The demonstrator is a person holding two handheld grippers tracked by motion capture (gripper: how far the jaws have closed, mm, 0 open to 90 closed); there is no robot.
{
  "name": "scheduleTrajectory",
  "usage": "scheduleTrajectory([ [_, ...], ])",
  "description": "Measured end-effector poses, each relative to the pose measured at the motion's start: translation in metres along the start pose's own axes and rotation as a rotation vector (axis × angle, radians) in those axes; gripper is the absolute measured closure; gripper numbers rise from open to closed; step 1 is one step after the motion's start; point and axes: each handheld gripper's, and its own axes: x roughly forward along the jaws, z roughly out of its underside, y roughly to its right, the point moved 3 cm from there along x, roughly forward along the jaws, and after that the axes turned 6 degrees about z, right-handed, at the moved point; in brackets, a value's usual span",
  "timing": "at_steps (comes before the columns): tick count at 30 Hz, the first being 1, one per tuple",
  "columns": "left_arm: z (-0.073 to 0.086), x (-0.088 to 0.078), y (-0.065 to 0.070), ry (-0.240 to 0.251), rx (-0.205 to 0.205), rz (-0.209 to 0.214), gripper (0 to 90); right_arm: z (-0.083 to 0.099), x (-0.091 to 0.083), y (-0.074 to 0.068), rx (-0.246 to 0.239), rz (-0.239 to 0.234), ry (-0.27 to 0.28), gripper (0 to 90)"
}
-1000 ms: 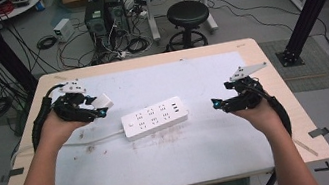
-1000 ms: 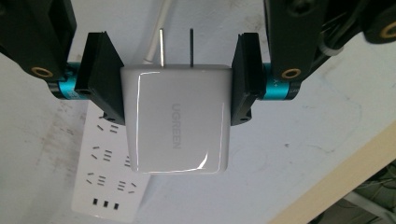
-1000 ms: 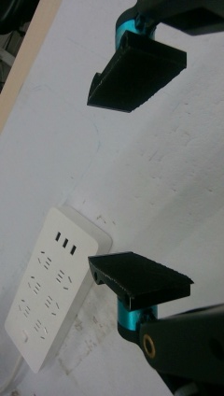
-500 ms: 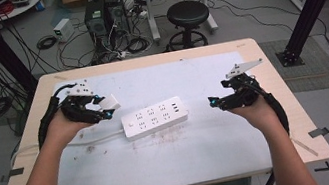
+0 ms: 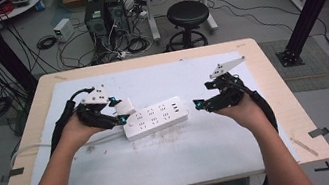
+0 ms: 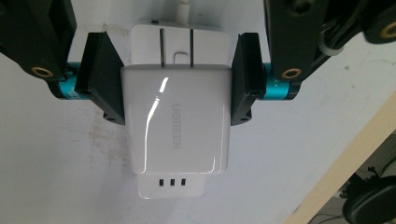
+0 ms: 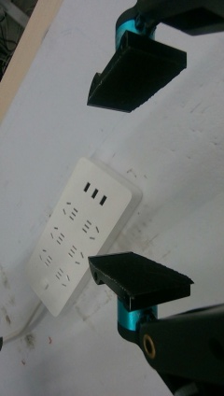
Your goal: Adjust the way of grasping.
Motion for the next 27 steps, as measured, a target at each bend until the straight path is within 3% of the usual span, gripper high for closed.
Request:
scheduleTrajectory([
  [7,-0.004,0.008,0.005,0.025,0.049,0.005,42.5,-0.004,0.006,-0.003,0.010,-0.032,-0.011,20.6],
  [10,-0.009,0.014,0.012,0.057,0.104,0.000,42.5,-0.007,0.012,-0.006,0.016,-0.063,-0.018,20.6],
  [12,-0.009,0.014,0.012,0.057,0.104,0.000,42.5,-0.007,0.013,-0.007,0.018,-0.073,-0.015,20.6],
  [13,-0.012,0.018,0.015,0.064,0.139,-0.011,42.5,-0.007,0.013,-0.007,0.018,-0.073,-0.015,20.6],
  [14,-0.012,0.018,0.015,0.064,0.139,-0.011,42.5,-0.007,0.013,-0.007,0.018,-0.073,-0.015,20.6],
  [15,-0.013,0.021,0.017,0.068,0.153,-0.021,42.5,-0.012,0.019,-0.014,0.027,-0.109,-0.014,20.6],
  [21,-0.017,0.027,0.023,0.085,0.171,-0.022,42.5,-0.014,0.024,-0.020,0.031,-0.144,-0.016,20.6],
  [23,-0.021,0.031,0.030,0.101,0.196,-0.014,42.5,-0.017,0.029,-0.027,0.047,-0.187,-0.009,20.6],
  [27,-0.023,0.036,0.034,0.098,0.217,-0.012,42.5,-0.019,0.033,-0.031,0.055,-0.208,-0.010,20.6],
])
